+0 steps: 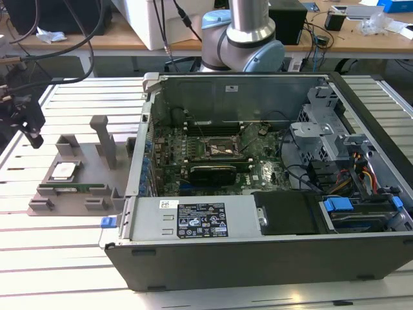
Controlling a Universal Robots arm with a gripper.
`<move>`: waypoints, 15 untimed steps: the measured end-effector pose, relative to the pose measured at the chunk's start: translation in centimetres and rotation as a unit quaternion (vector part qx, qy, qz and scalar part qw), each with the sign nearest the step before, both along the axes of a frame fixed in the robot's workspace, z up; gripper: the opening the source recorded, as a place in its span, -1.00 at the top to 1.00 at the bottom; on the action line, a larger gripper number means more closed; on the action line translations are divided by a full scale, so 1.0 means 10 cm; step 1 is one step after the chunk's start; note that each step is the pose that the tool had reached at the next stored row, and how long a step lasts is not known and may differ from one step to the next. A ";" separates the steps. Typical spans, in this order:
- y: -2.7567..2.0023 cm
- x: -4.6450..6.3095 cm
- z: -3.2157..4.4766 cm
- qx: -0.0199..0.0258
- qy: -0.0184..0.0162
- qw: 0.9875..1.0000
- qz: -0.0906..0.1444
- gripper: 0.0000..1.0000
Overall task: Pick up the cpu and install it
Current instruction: 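Pick up the cpu and move it towards the insertion slot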
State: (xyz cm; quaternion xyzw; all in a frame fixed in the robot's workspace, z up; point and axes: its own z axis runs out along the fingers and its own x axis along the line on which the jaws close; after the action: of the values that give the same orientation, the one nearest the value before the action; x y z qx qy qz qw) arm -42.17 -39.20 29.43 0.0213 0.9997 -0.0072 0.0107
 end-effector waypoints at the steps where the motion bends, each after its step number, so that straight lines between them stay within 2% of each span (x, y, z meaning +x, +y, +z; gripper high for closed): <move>1: 0.010 0.00 -0.014 -0.003 0.000 1.000 0.004 -0.44; 3: 0.036 0.01 -0.029 -0.006 0.000 1.000 0.010 -0.44; 8: 0.062 0.09 -0.058 -0.006 0.000 1.000 0.019 -0.44; 15: 0.075 0.21 -0.077 -0.006 0.000 1.000 0.019 -0.44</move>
State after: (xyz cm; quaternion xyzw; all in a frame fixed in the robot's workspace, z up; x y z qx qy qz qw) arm -40.07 -38.45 28.66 0.0021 0.9999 -0.0129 0.0109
